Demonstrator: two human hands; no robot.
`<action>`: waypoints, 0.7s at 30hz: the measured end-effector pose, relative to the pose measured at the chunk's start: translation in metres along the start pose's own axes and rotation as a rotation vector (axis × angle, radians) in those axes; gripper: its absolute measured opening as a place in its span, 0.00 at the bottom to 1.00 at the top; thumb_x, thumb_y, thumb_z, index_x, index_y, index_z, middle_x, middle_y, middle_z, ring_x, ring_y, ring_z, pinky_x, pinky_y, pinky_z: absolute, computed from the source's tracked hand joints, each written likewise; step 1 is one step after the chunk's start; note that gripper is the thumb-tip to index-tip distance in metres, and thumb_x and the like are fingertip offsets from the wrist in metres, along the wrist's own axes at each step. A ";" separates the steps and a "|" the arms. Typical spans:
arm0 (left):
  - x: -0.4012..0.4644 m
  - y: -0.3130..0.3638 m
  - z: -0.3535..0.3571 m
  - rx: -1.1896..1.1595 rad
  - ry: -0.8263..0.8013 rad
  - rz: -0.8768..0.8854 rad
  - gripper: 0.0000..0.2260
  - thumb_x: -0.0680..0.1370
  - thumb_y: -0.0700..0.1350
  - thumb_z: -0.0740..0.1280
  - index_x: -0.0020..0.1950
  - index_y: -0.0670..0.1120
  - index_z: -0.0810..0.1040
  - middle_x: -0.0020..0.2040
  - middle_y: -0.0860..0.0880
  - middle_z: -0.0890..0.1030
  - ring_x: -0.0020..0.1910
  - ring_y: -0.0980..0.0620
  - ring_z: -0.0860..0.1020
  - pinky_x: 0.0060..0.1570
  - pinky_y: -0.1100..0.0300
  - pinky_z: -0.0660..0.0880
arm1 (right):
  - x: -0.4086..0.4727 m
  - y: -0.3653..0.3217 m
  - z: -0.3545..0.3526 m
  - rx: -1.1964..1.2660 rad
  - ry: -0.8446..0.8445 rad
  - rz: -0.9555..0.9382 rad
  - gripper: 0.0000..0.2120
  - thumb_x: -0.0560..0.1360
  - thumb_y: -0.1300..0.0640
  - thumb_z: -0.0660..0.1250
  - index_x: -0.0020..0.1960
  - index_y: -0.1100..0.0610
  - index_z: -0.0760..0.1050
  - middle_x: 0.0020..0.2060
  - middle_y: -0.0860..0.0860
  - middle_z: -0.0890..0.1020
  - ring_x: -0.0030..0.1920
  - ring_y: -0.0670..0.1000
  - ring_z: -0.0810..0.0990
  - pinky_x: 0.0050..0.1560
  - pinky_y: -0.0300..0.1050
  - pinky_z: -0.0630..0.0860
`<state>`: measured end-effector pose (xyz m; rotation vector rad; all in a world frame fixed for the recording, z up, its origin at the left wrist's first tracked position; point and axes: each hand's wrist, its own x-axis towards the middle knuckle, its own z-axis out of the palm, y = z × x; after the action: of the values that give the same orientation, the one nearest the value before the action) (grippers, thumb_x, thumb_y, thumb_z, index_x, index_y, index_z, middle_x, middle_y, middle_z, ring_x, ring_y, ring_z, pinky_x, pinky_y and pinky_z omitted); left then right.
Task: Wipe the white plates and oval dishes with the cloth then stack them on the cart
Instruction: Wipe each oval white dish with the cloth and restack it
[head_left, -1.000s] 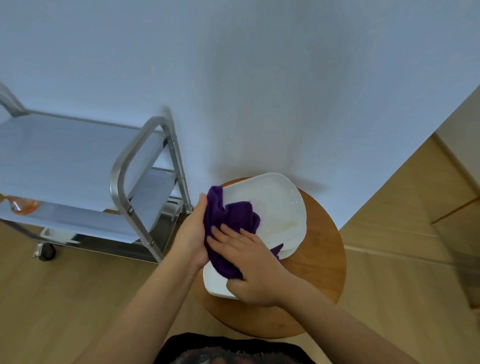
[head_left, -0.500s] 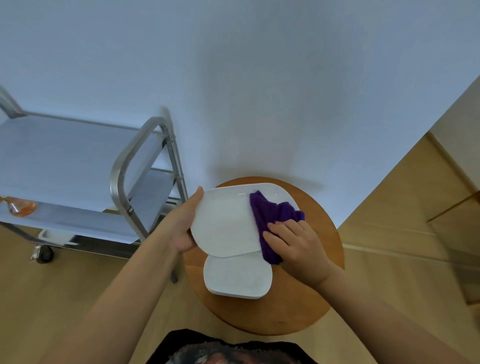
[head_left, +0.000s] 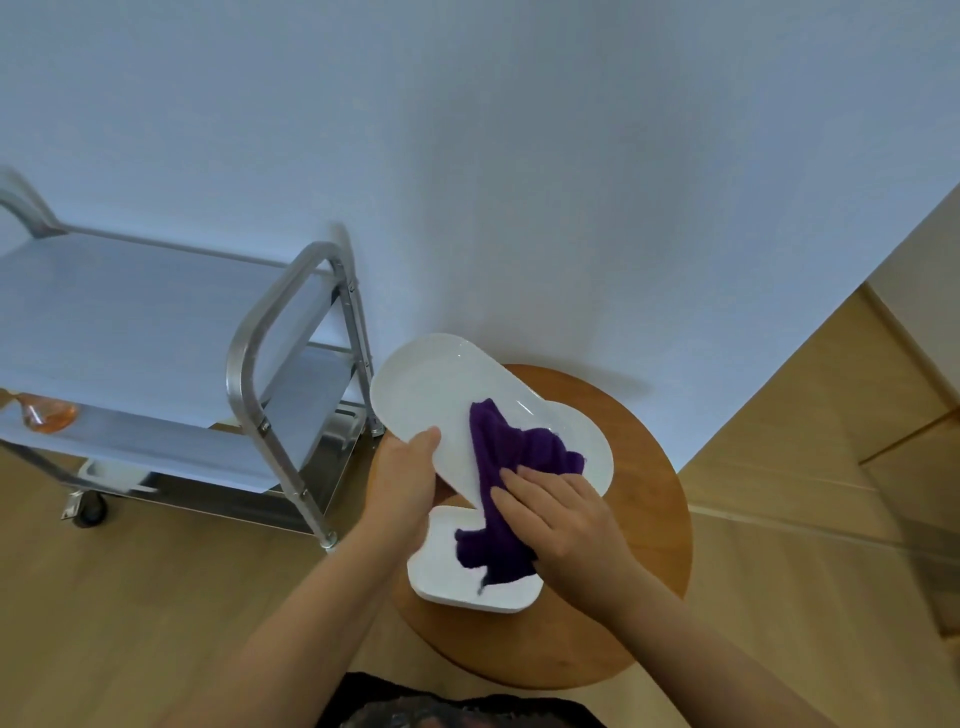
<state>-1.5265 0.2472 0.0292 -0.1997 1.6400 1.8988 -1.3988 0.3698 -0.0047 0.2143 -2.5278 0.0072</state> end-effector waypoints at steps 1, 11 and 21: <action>0.004 0.006 -0.008 0.038 -0.055 -0.011 0.11 0.80 0.43 0.61 0.61 0.44 0.73 0.48 0.43 0.82 0.45 0.44 0.82 0.33 0.55 0.79 | -0.005 0.005 -0.001 -0.003 0.016 -0.035 0.17 0.66 0.53 0.77 0.53 0.57 0.81 0.49 0.52 0.85 0.51 0.53 0.83 0.52 0.44 0.77; -0.007 0.021 0.001 0.125 -0.215 -0.116 0.16 0.79 0.51 0.63 0.65 0.46 0.70 0.56 0.42 0.80 0.52 0.41 0.80 0.47 0.45 0.80 | 0.006 0.000 -0.014 -0.040 0.113 0.129 0.05 0.63 0.62 0.76 0.38 0.57 0.82 0.33 0.51 0.83 0.35 0.51 0.81 0.39 0.44 0.78; -0.006 0.013 -0.019 0.210 -0.307 -0.025 0.18 0.79 0.54 0.59 0.66 0.48 0.69 0.56 0.42 0.79 0.52 0.44 0.80 0.37 0.57 0.79 | -0.007 0.009 -0.035 0.224 -0.272 0.146 0.26 0.54 0.65 0.81 0.52 0.56 0.83 0.50 0.49 0.84 0.53 0.52 0.82 0.55 0.41 0.75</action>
<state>-1.5333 0.2266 0.0387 0.1503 1.5995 1.6307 -1.3748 0.3821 0.0201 0.1257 -2.8081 0.3419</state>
